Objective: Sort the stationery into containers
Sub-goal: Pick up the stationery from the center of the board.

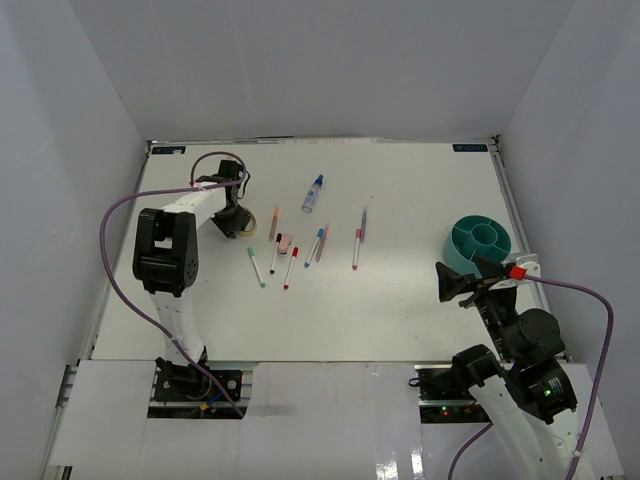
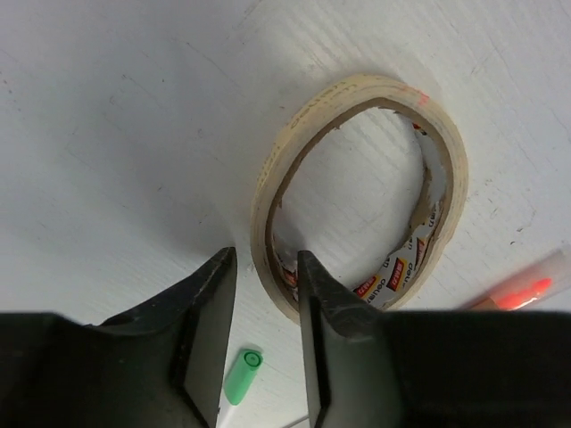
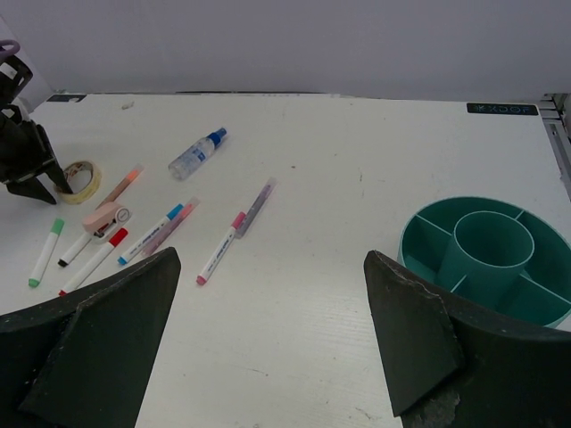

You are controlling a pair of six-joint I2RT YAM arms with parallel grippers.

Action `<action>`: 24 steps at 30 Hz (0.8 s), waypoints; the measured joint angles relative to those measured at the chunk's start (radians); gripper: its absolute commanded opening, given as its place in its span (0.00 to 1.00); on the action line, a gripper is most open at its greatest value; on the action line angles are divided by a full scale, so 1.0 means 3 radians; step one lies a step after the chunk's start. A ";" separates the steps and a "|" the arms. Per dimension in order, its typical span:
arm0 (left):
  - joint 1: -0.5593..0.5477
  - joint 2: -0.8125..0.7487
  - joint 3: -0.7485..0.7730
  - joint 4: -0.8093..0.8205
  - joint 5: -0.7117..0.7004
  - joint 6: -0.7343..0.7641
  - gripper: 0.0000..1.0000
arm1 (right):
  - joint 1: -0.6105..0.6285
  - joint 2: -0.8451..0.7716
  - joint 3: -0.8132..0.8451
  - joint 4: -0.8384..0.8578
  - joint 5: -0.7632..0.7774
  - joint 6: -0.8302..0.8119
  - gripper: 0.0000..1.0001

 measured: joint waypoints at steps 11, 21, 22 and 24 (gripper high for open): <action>-0.0025 -0.0093 -0.0097 0.0159 -0.0023 0.0331 0.12 | 0.0003 0.0038 0.0001 0.0013 -0.0136 -0.0003 0.90; -0.0226 -0.1395 -0.0815 0.0931 0.0482 0.1427 0.02 | 0.0003 0.1344 0.0693 -0.0048 -0.1086 -0.0172 0.90; -0.0295 -0.1549 -0.0843 0.1005 0.0571 0.1542 0.02 | 0.0003 0.1508 0.0776 -0.0039 -0.1258 -0.0184 0.90; -0.0435 -0.1818 -0.0904 0.1160 0.0763 0.1761 0.02 | 0.0003 0.1742 0.0867 -0.0015 -0.1546 -0.0182 0.90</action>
